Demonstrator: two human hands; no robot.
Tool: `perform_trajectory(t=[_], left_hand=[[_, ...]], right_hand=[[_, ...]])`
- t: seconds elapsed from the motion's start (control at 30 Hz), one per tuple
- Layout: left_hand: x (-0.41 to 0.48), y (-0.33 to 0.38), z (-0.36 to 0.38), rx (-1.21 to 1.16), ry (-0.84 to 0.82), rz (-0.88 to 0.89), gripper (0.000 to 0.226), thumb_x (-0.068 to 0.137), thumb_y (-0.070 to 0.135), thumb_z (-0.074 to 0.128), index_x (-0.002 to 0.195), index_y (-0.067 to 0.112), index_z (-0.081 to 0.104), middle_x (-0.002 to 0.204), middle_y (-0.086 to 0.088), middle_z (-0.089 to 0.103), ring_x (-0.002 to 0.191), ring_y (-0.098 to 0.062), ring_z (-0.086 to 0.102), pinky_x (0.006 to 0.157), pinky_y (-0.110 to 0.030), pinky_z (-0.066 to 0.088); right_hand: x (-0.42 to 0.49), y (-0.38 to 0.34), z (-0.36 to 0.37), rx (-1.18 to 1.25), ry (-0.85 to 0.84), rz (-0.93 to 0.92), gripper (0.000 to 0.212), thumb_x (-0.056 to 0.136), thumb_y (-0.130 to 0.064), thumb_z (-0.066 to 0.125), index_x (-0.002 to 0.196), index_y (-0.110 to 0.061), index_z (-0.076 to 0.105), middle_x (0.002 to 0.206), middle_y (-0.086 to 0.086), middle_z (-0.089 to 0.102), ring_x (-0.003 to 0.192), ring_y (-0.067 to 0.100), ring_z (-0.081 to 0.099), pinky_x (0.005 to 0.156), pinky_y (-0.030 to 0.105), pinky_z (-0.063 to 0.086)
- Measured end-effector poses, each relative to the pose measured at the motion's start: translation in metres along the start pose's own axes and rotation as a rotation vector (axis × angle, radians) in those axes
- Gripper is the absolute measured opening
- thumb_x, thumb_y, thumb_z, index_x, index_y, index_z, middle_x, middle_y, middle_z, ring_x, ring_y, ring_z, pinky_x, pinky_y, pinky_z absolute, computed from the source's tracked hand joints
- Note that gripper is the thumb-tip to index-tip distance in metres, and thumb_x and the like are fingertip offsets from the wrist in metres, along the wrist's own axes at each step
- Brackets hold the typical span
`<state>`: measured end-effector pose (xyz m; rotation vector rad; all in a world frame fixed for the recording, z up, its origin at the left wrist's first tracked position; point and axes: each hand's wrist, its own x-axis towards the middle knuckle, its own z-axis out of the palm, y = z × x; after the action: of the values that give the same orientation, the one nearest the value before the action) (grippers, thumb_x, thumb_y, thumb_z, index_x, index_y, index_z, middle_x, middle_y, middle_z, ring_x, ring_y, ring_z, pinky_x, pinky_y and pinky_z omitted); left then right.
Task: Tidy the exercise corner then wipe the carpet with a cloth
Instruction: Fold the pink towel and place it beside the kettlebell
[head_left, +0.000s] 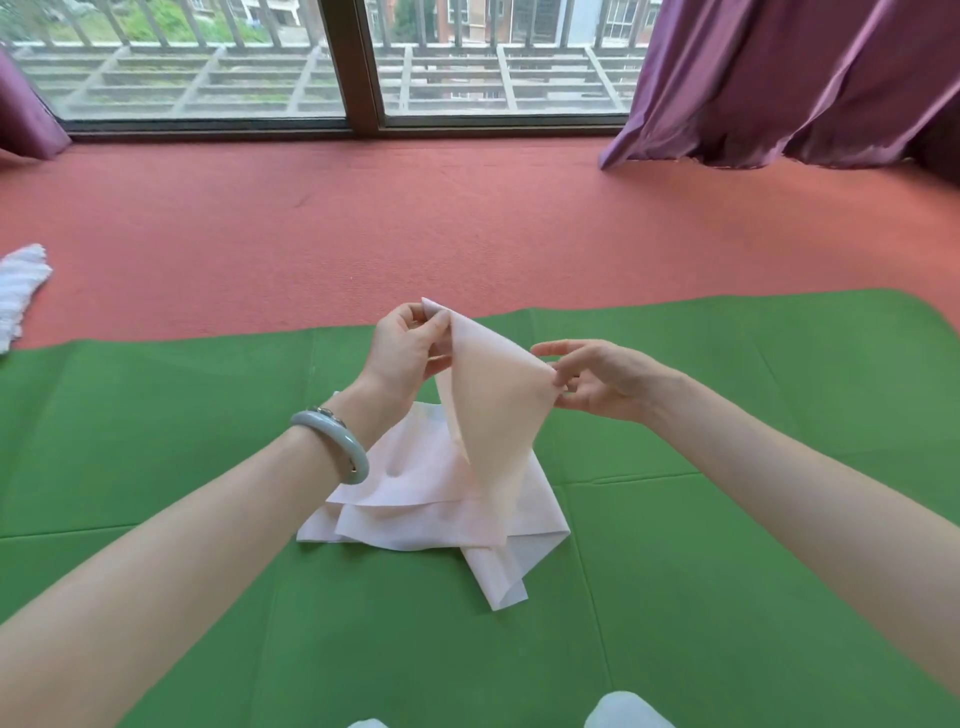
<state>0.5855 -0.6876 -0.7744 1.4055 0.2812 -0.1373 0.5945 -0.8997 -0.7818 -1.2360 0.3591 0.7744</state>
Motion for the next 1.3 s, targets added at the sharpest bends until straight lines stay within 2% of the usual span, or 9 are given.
perform_trajectory(t=[0.07, 0.17, 0.3, 0.43, 0.5, 0.6, 0.8, 0.97, 1.3], left_hand=[[-0.001, 0.004, -0.001, 0.035, -0.019, 0.051, 0.017, 0.094, 0.005, 0.051, 0.08, 0.014, 0.052, 0.069, 0.001, 0.057, 0.056, -0.004, 0.057, 0.061, -0.022, 0.05], [-0.003, 0.01, -0.004, 0.092, -0.077, 0.132, 0.015, 0.094, 0.003, 0.051, 0.082, 0.012, 0.055, 0.066, 0.006, 0.064, 0.059, -0.005, 0.06, 0.062, -0.019, 0.051], [-0.003, 0.017, -0.008, 0.222, -0.069, 0.228, 0.017, 0.091, 0.001, 0.056, 0.08, 0.014, 0.06, 0.073, -0.002, 0.064, 0.061, -0.006, 0.058, 0.066, -0.021, 0.049], [0.002, 0.021, -0.02, 0.317, 0.002, 0.236, 0.019, 0.088, 0.003, 0.06, 0.076, 0.018, 0.063, 0.06, 0.008, 0.064, 0.052, 0.001, 0.056, 0.058, -0.016, 0.048], [0.007, 0.023, -0.026, 0.336, 0.035, 0.217, 0.015, 0.088, 0.005, 0.061, 0.078, 0.015, 0.062, 0.067, 0.0, 0.065, 0.051, 0.0, 0.059, 0.057, -0.018, 0.052], [0.019, 0.028, -0.035, 0.399, 0.046, 0.167, 0.009, 0.09, 0.006, 0.061, 0.081, 0.009, 0.059, 0.074, -0.01, 0.063, 0.053, -0.009, 0.063, 0.058, -0.023, 0.057], [0.041, 0.069, -0.043, 0.594, -0.026, -0.013, 0.012, 0.091, 0.009, 0.059, 0.079, 0.01, 0.056, 0.069, -0.008, 0.058, 0.044, -0.007, 0.06, 0.055, -0.023, 0.057], [0.013, 0.153, -0.038, 0.551, -0.016, -0.06, 0.01, 0.09, 0.009, 0.06, 0.081, 0.006, 0.059, 0.069, -0.007, 0.056, 0.042, -0.003, 0.057, 0.051, -0.017, 0.053], [-0.101, 0.479, 0.011, 0.43, -0.043, -0.029, 0.01, 0.09, 0.011, 0.061, 0.085, 0.003, 0.062, 0.072, -0.008, 0.057, 0.053, -0.009, 0.058, 0.057, -0.024, 0.057]], right_hand=[[0.001, 0.001, -0.001, 0.112, 0.007, 0.047, 0.049, 0.076, 0.006, 0.043, 0.125, 0.0, 0.047, 0.125, 0.02, 0.052, 0.092, 0.024, 0.057, 0.069, 0.027, 0.054], [0.002, 0.001, 0.0, 0.045, -0.013, 0.164, 0.053, 0.078, -0.006, 0.054, 0.129, -0.004, 0.04, 0.122, 0.03, 0.053, 0.084, 0.029, 0.062, 0.067, 0.028, 0.056], [0.0, 0.0, 0.003, -0.105, -0.088, 0.262, 0.064, 0.079, 0.003, 0.06, 0.136, -0.007, 0.036, 0.117, 0.03, 0.059, 0.095, 0.031, 0.066, 0.071, 0.031, 0.059], [-0.001, -0.003, 0.009, -0.214, 0.006, 0.067, 0.05, 0.08, 0.01, 0.059, 0.124, -0.013, 0.049, 0.105, 0.014, 0.065, 0.089, 0.024, 0.065, 0.083, 0.037, 0.056], [0.0, -0.011, 0.011, -0.168, 0.113, -0.093, 0.047, 0.077, 0.015, 0.059, 0.117, -0.01, 0.055, 0.1, 0.012, 0.063, 0.087, 0.024, 0.065, 0.081, 0.04, 0.057], [0.001, -0.033, 0.015, -0.154, 0.161, -0.286, 0.034, 0.076, 0.017, 0.059, 0.098, -0.008, 0.062, 0.09, 0.009, 0.061, 0.08, 0.021, 0.063, 0.075, 0.034, 0.059], [-0.003, -0.082, 0.042, -0.298, 0.12, -0.369, 0.023, 0.075, 0.017, 0.059, 0.083, -0.003, 0.065, 0.079, 0.008, 0.063, 0.069, 0.019, 0.063, 0.068, 0.03, 0.059], [-0.053, -0.133, 0.069, -0.207, 0.194, -0.383, 0.015, 0.075, 0.012, 0.064, 0.08, -0.003, 0.067, 0.078, 0.009, 0.068, 0.069, 0.018, 0.066, 0.068, 0.026, 0.058], [-0.294, -0.368, 0.176, -0.309, 0.192, -0.385, 0.015, 0.076, 0.009, 0.067, 0.08, -0.006, 0.069, 0.081, 0.01, 0.067, 0.074, 0.02, 0.064, 0.076, 0.03, 0.059]])
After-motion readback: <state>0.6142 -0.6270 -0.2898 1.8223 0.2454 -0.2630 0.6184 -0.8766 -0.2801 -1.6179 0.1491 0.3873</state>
